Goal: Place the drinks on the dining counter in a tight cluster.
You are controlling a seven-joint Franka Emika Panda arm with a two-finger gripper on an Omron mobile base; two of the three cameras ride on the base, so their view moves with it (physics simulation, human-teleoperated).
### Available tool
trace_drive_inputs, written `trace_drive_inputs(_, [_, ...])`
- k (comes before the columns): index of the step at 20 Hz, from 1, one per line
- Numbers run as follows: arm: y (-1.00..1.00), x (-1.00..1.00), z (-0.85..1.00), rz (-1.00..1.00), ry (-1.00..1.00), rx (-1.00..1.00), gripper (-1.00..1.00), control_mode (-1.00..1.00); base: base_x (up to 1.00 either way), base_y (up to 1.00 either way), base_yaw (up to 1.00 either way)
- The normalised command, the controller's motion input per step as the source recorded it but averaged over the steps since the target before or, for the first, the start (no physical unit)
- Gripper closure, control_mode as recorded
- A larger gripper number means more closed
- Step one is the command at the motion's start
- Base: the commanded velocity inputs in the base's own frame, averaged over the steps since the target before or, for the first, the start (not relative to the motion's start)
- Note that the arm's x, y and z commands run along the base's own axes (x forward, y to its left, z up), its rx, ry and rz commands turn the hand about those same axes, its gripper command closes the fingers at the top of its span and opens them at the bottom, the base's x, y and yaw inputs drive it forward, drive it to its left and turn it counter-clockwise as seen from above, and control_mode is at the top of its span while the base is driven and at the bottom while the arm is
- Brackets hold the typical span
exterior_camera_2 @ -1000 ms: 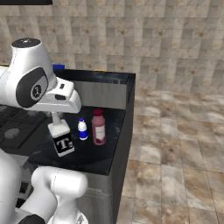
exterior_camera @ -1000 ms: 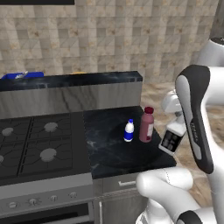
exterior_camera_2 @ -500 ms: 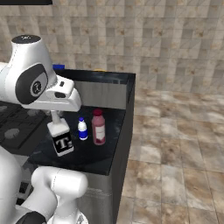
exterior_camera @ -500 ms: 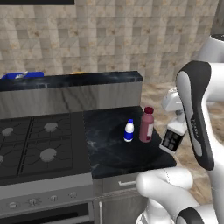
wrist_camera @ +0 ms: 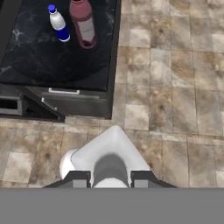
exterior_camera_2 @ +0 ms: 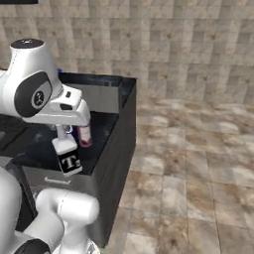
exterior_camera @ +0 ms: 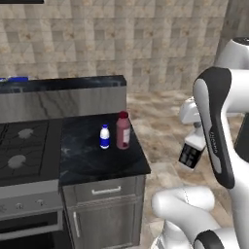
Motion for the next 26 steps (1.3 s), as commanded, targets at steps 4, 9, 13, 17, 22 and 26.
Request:
trace_drive_inputs(4, [0.0, 0.0, 0.0, 0.0, 0.0, 0.0, 1.0, 1.0, 0.06, -1.0, 0.0])
trace_drive_inputs(9, [0.0, 0.0, 0.0, 0.0, 0.0, 0.0, 1.0, 1.0, 0.61, -1.0, 0.31])
trace_drive_inputs(13, [0.0, 0.0, 0.0, 0.0, 0.0, 0.0, 1.0, 1.0, 0.62, -1.0, 0.49])
trace_drive_inputs(17, [0.0, 0.0, 0.0, 0.0, 0.0, 0.0, 1.0, 1.0, 0.82, -0.82, 0.59])
trace_drive_inputs(22, [0.0, 0.0, 0.0, 0.0, 0.0, 0.0, 1.0, 1.0, 0.9, -0.79, 0.6])
trace_drive_inputs(26, [0.0, 0.0, 0.0, 0.0, 0.0, 0.0, 1.0, 1.0, 0.99, -0.93, 0.5])
